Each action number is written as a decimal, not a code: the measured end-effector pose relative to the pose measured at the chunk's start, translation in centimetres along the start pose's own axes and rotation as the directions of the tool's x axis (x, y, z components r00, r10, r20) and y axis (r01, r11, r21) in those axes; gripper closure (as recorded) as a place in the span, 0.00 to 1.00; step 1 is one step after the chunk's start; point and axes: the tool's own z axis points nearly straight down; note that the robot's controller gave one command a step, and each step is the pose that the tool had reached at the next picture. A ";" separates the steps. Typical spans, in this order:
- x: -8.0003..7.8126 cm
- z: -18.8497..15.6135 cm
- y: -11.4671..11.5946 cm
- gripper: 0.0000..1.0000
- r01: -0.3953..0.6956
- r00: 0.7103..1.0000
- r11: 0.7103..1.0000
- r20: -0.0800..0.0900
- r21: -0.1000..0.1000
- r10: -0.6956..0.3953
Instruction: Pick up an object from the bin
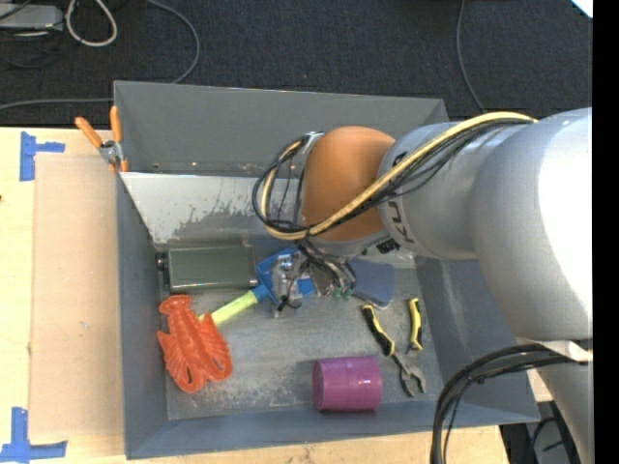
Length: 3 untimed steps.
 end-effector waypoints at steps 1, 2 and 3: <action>0.1 -0.5 0.0 1.00 -0.001 1.000 1.000 -0.002 0.000 0.001; 0.2 -3.5 0.0 1.00 -0.001 1.000 1.000 -0.004 0.000 0.001; 0.3 -8.6 0.0 1.00 -0.001 1.000 1.000 -0.007 0.000 0.001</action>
Offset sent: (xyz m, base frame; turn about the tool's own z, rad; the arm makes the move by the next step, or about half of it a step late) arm 0.0000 -0.0003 0.0477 0.0005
